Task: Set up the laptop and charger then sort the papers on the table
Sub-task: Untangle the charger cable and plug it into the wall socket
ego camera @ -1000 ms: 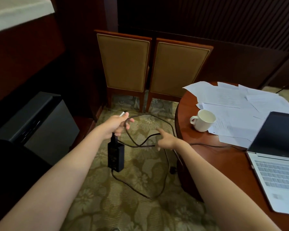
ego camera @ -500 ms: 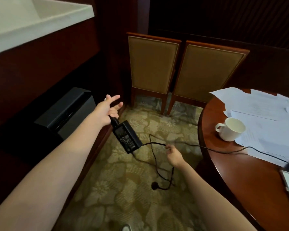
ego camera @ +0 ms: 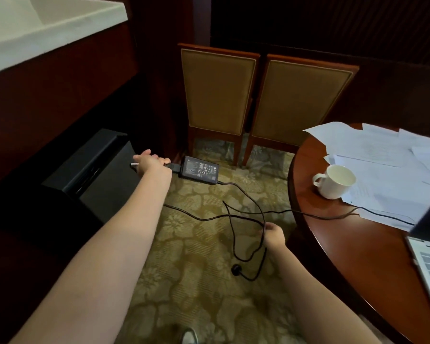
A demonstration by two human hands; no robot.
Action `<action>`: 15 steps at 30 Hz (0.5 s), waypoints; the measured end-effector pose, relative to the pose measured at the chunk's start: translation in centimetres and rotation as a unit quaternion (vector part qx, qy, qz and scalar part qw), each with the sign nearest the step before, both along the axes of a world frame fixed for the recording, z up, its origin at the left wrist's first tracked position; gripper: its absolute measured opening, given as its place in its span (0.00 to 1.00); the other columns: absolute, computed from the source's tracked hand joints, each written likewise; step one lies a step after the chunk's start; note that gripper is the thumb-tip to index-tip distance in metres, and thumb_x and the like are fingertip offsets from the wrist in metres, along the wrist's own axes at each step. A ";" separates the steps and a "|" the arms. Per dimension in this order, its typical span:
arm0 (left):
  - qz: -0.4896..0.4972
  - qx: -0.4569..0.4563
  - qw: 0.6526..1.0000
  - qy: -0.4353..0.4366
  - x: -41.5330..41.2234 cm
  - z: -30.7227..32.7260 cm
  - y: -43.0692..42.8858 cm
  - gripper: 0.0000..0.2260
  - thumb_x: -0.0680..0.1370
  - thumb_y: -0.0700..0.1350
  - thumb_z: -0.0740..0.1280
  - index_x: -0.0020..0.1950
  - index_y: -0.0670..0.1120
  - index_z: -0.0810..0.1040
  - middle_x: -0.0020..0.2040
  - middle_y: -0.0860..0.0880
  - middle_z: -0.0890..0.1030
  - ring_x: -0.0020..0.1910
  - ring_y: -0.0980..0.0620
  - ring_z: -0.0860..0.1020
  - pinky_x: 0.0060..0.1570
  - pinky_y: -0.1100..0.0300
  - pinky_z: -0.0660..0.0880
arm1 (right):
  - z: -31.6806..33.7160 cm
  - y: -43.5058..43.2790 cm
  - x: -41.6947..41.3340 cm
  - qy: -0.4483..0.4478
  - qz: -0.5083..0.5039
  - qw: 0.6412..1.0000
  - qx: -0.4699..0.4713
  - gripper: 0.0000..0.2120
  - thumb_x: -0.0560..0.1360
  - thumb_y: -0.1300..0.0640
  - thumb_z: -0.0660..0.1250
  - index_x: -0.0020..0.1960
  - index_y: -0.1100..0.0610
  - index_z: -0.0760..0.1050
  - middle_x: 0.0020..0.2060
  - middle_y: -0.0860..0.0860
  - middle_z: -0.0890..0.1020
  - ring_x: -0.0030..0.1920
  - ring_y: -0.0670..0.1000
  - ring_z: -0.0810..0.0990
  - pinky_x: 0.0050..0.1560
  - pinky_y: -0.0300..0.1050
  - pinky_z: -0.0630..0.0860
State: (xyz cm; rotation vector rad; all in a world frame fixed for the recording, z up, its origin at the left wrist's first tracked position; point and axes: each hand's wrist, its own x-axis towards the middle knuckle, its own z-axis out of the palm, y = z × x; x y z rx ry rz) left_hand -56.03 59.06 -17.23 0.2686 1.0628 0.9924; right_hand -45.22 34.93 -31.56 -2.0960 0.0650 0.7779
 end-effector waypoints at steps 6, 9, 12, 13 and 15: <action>0.010 -0.014 0.999 -0.029 1.6 -0.4 -2.8 0.16 0.83 0.45 0.50 0.40 0.47 0.71 0.66 0.41 0.74 0.60 0.46 0.75 0.55 0.57 0.69 | 2.1 0.3 0.0 -0.043 -0.026 0.996 -0.076 0.17 0.79 0.65 0.56 0.67 0.66 0.65 0.65 0.63 0.72 0.66 0.61 0.70 0.61 0.47 0.69; 0.008 -0.019 0.999 -0.049 2.6 -0.3 -3.7 0.17 0.83 0.48 0.51 0.38 0.48 0.71 0.69 0.41 0.71 0.70 0.43 0.67 0.50 0.59 0.73 | 2.6 0.0 -0.3 -0.048 0.046 0.988 -0.137 0.17 0.78 0.65 0.58 0.66 0.67 0.64 0.64 0.64 0.72 0.65 0.62 0.71 0.59 0.49 0.71; 0.027 -0.005 0.993 -0.113 3.4 0.2 -3.5 0.18 0.84 0.49 0.49 0.38 0.47 0.70 0.56 0.46 0.80 0.41 0.50 0.78 0.43 0.64 0.73 | 3.0 -1.4 -0.5 -0.086 0.156 0.955 -0.237 0.14 0.77 0.66 0.58 0.62 0.66 0.70 0.61 0.62 0.75 0.62 0.61 0.74 0.58 0.48 0.73; 0.039 -0.004 0.989 -0.145 3.6 0.6 -3.3 0.19 0.84 0.49 0.48 0.38 0.46 0.70 0.41 0.50 0.77 0.27 0.53 0.73 0.33 0.67 0.69 | 3.2 -1.8 -0.6 -0.088 0.190 0.941 -0.264 0.14 0.77 0.66 0.57 0.62 0.66 0.71 0.61 0.61 0.75 0.62 0.60 0.75 0.58 0.48 0.73; 0.060 -0.004 0.980 -0.189 4.1 1.2 -2.9 0.19 0.84 0.49 0.48 0.38 0.46 0.70 0.30 0.52 0.62 0.16 0.57 0.59 0.28 0.66 0.61 | 3.2 -2.4 -1.0 -0.085 0.257 0.917 -0.293 0.16 0.78 0.65 0.57 0.64 0.66 0.71 0.62 0.61 0.74 0.63 0.60 0.74 0.60 0.47 0.72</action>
